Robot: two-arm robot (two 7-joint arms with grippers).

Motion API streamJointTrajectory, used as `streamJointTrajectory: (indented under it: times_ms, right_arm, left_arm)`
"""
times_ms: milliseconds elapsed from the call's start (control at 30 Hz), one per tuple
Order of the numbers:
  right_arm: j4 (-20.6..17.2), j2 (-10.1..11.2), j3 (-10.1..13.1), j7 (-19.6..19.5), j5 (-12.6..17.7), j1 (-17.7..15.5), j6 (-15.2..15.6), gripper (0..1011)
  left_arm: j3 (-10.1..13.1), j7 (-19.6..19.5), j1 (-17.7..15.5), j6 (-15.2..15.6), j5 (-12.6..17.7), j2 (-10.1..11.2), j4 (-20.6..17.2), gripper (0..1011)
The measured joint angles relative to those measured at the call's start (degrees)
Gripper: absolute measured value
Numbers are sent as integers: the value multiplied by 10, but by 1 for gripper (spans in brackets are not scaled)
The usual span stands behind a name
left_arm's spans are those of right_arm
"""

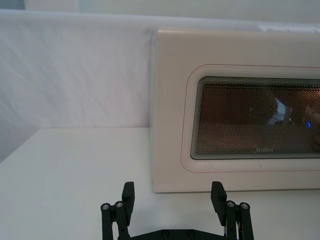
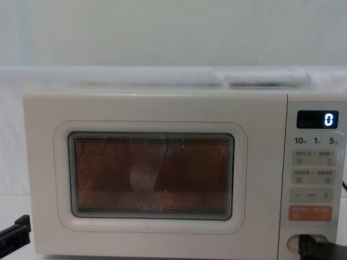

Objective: Press the button to open the microwave door with one hand; close the microwave door with the other hand.

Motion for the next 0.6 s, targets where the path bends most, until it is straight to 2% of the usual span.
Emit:
streamJointTrajectory:
  times_ms: [600]
  right_arm:
    - [18, -5, 0, -1, -2, 18, 0, 0]
  left_arm:
    - [0, 0, 0, 0, 0, 0, 0, 1001]
